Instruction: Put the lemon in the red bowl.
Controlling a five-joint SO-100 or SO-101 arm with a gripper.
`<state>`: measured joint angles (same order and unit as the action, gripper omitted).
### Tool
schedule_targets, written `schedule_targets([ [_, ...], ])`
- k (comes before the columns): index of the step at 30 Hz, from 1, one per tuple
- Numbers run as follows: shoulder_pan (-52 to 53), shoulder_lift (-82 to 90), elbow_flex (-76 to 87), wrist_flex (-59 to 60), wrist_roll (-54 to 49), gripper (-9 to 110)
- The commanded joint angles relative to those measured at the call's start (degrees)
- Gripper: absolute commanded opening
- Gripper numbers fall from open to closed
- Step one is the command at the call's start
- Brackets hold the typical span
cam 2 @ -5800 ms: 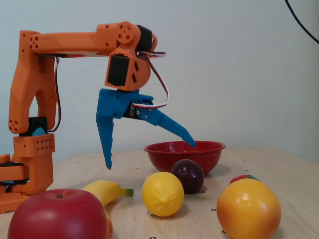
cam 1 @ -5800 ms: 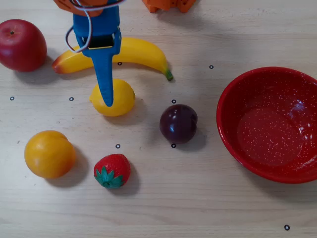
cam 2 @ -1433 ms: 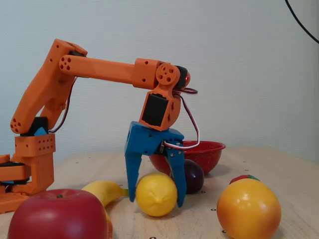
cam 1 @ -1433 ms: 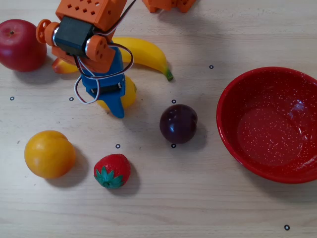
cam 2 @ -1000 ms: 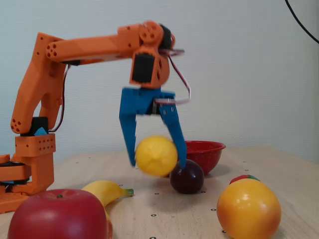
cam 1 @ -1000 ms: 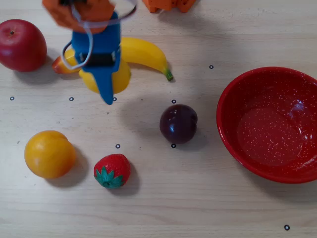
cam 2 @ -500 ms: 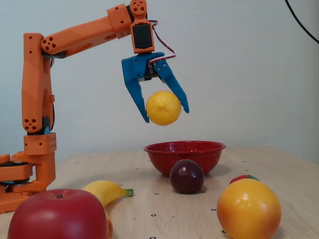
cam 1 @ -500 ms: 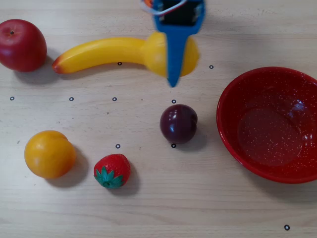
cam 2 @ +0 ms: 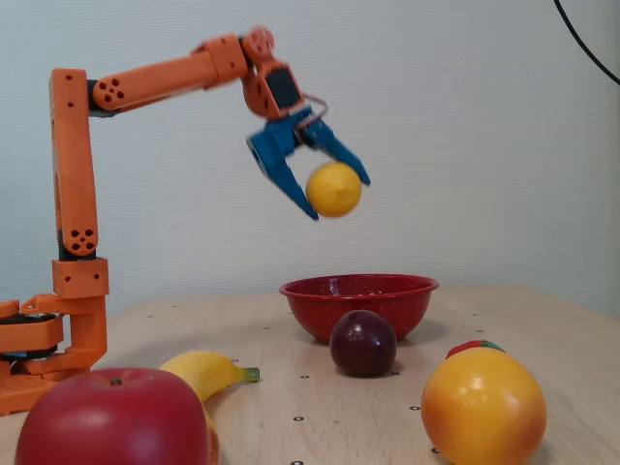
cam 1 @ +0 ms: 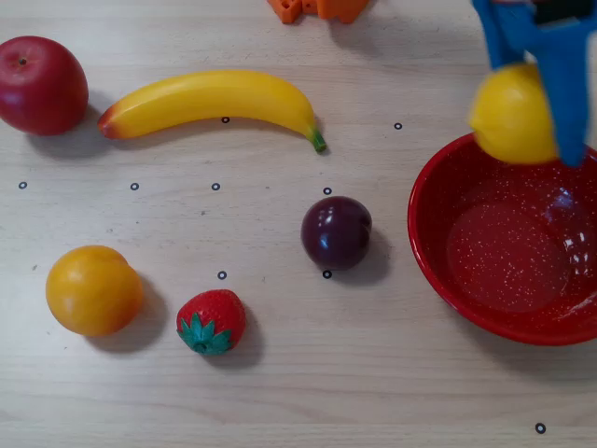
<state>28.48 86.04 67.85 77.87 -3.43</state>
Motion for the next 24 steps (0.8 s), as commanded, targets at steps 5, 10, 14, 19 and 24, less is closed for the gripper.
schedule_targets([
  [5,3.34,-2.46,2.46,-12.57,9.32,0],
  [10,2.99,-8.35,7.12,-18.81,12.22,0],
  [14,2.46,-12.39,7.29,-21.36,13.01,7],
  [19,2.46,-14.94,5.19,-17.31,13.27,38],
  [24,1.93,-15.38,2.11,-13.18,12.3,50],
])
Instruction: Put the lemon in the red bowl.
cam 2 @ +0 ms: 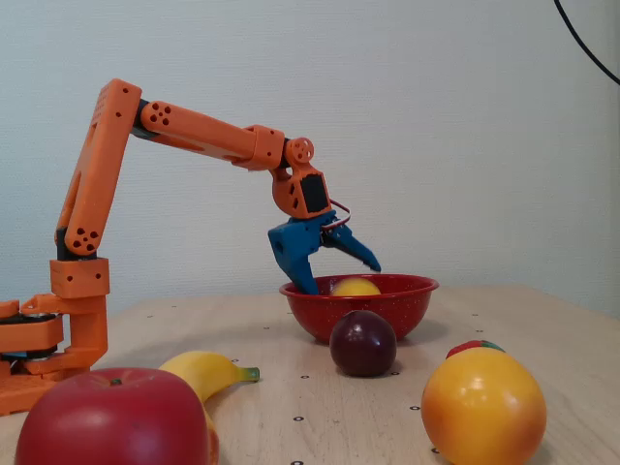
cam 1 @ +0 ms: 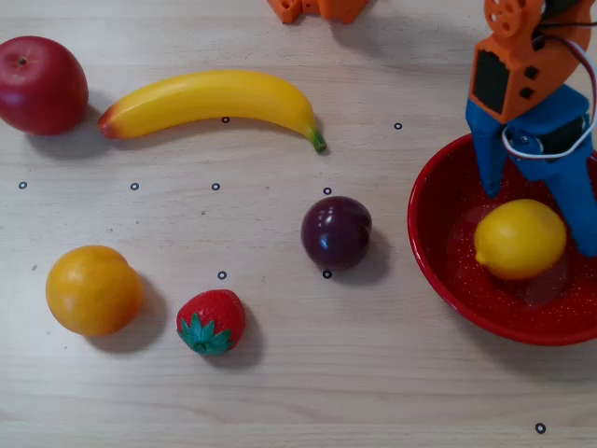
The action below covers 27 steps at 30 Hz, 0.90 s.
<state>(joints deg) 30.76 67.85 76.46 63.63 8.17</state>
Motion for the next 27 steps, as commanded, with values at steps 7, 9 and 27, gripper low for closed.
schedule_targets([
  [7,-2.2,8.96,-10.02,4.39,-2.99,31],
  [9,-3.16,12.48,-10.11,4.83,-3.78,14],
  [27,-23.47,54.76,27.86,1.14,-0.97,0],
])
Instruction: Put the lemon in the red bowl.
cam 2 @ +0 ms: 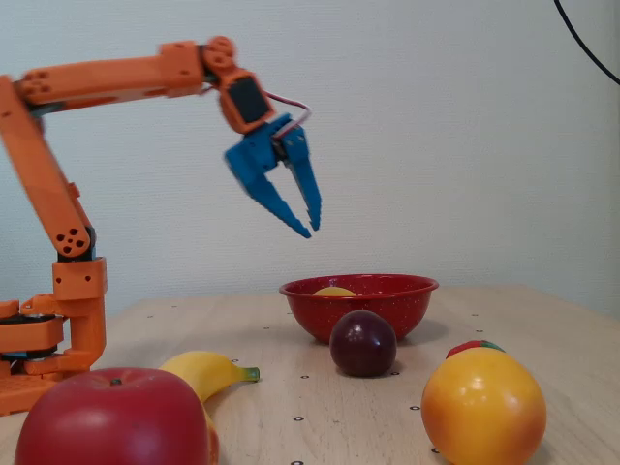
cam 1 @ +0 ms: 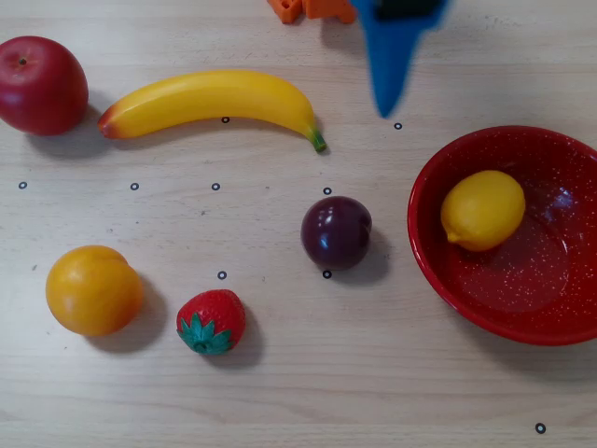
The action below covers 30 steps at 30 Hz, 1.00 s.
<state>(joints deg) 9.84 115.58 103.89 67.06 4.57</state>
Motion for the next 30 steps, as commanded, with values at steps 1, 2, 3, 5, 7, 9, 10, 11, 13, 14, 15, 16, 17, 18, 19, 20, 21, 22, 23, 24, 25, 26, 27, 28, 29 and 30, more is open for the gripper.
schedule_targets([
  [1,-3.87,8.88,2.64,-2.37,2.81,0],
  [2,-5.36,10.46,4.31,-2.11,2.81,0],
  [3,-6.86,12.13,6.59,-2.81,2.55,0],
  [5,-9.49,15.82,11.78,-5.27,2.29,0],
  [7,-11.25,20.57,18.02,-8.09,2.81,0],
  [9,-12.66,25.05,23.82,-10.02,3.16,0],
  [10,-13.27,27.51,27.07,-11.6,3.34,0],
  [11,-13.62,30.41,30.85,-13.45,3.78,0],
  [13,-14.06,35.6,37.44,-16.35,4.04,0],
  [14,-14.06,37.62,39.99,-16.79,4.13,0],
  [15,-14.06,39.64,42.71,-17.84,3.96,0],
  [16,-13.97,41.31,45.44,-19.16,3.78,0],
  [17,-13.8,42.98,48.16,-20.39,3.78,0],
  [18,-13.8,44.65,51.06,-22.06,3.78,0],
  [19,-13.8,45.88,53.7,-24.26,3.52,0],
  [20,-13.8,46.93,56.07,-26.46,3.25,0],
  [21,-13.62,47.99,58.45,-28.39,3.25,0],
  [22,-13.27,49.31,61.0,-30.59,3.43,0],
  [23,-13.1,50.45,63.37,-32.87,3.69,0],
  [24,-12.83,51.5,65.57,-34.89,3.78,0],
  [25,-12.57,52.38,67.59,-36.91,3.87,0],
  [26,-12.3,53.26,69.43,-38.58,3.96,0],
  [27,-12.04,54.05,71.1,-39.9,4.04,0],
  [28,-11.78,55.02,72.77,-41.04,4.04,0],
  [29,-11.6,55.9,74.18,-41.92,4.04,0],
  [30,-11.43,56.87,74.79,-41.22,3.78,0],
])
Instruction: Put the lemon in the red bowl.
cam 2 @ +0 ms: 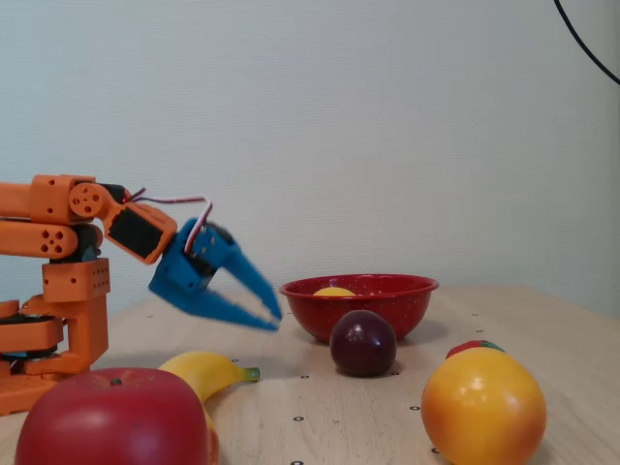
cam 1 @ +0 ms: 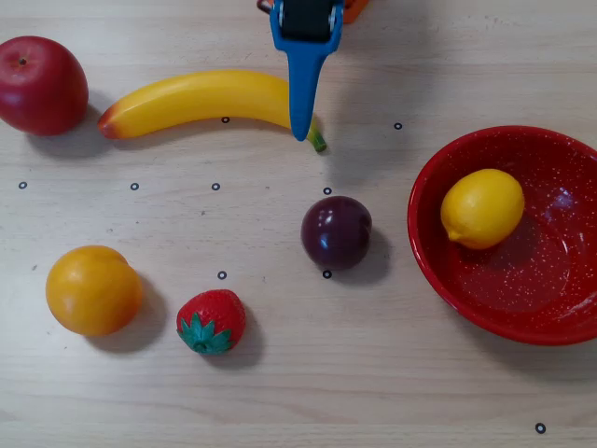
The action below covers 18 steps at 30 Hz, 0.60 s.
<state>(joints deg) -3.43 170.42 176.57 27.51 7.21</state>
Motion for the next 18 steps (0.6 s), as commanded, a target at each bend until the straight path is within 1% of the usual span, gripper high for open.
schedule_targets([
  [1,2.2,2.9,2.11,0.35,0.79,0],
  [6,2.2,5.98,2.11,6.5,-1.58,0],
  [14,0.7,12.48,2.11,19.6,-4.66,0],
  [18,0.62,14.68,2.2,22.41,-5.8,0],
])
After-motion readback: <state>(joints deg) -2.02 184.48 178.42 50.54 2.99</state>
